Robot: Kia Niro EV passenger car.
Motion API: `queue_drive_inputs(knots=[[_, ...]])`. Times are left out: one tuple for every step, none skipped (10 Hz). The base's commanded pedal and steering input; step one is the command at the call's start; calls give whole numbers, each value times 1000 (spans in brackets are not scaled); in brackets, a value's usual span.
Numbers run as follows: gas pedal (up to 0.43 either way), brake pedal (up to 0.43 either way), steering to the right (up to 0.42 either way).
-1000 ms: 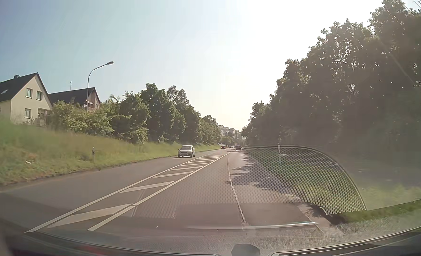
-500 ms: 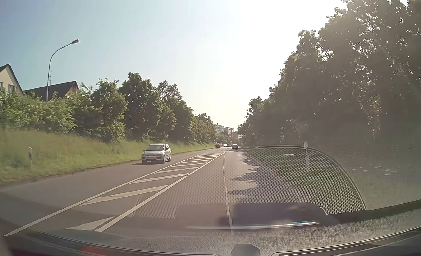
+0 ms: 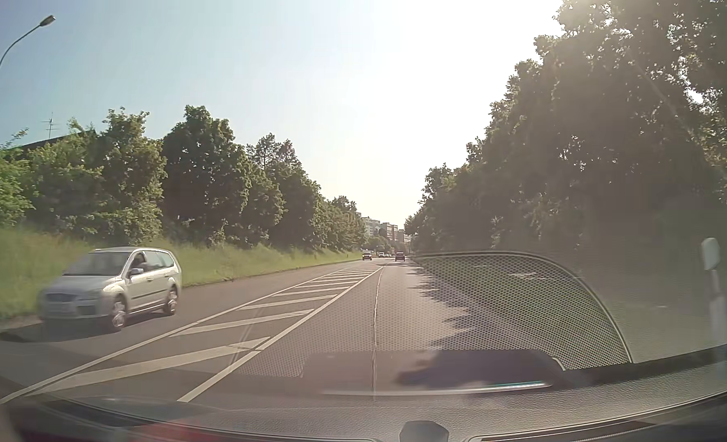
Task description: Follow the waypoints while adhering to traffic rules and regulations
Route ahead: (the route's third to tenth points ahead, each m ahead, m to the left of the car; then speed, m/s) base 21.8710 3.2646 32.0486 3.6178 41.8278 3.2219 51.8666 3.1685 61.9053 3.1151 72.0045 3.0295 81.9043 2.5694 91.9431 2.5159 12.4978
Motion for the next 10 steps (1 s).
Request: queue_drive_inputs(knots=[[47, 30, 9], [47, 30, 9], [47, 30, 9], [47, 30, 9], [47, 30, 9], [47, 30, 8], [47, 30, 6], [47, 30, 4], [47, 30, 1], [47, 30, 0]])
